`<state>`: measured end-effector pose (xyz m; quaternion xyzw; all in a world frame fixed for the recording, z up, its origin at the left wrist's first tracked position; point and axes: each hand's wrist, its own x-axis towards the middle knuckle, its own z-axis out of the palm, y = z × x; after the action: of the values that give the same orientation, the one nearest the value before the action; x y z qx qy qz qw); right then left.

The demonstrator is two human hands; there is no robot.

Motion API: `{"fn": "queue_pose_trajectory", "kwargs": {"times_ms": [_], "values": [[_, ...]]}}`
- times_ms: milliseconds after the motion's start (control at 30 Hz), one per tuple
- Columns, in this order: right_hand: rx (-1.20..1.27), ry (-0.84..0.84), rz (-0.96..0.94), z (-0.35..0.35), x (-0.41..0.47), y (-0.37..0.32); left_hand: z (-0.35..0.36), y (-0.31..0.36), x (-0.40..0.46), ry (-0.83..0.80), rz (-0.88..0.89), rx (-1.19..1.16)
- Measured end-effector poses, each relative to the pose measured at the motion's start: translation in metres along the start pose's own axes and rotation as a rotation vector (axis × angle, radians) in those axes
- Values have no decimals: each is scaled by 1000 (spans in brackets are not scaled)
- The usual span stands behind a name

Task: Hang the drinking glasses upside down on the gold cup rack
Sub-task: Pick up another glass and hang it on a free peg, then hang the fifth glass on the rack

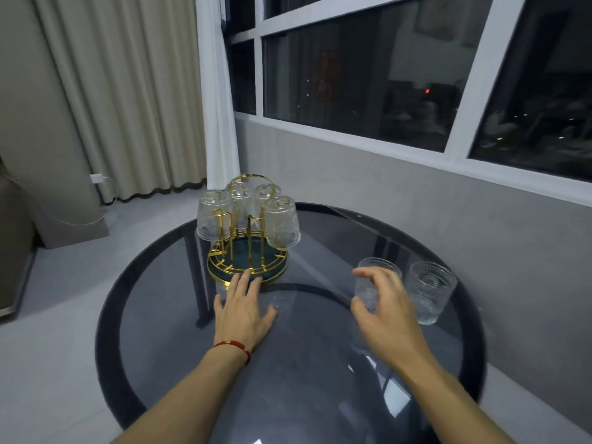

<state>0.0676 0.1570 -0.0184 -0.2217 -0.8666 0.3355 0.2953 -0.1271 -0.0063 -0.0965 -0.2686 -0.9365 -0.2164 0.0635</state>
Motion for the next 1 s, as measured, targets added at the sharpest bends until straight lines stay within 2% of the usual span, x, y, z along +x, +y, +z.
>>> {"fn": "queue_pose_trajectory", "kwargs": {"times_ms": [100,200,267,367,533,667,800,900,1000], "values": [[43,94,142,-9,-11,18,-4,23,-6,67,119,-72],[64,130,259,-15,-11,28,-6,74,-18,28,228,-338],[48,113,320,-19,-9,32,-2,110,-24,-91,229,-530],[4,78,389,-26,-7,37,2,154,-16,-234,190,-678],[-20,28,427,-31,-7,43,3,193,11,-225,114,-666],[5,-5,451,-27,-2,51,3,188,9,-152,119,-611],[130,-78,454,-12,3,55,-5,158,-9,-113,123,-639],[313,-110,493,6,10,52,-15,127,-19,-60,12,-795],[624,-158,541,26,13,37,-27,105,-19,-66,-123,-1069]]}}
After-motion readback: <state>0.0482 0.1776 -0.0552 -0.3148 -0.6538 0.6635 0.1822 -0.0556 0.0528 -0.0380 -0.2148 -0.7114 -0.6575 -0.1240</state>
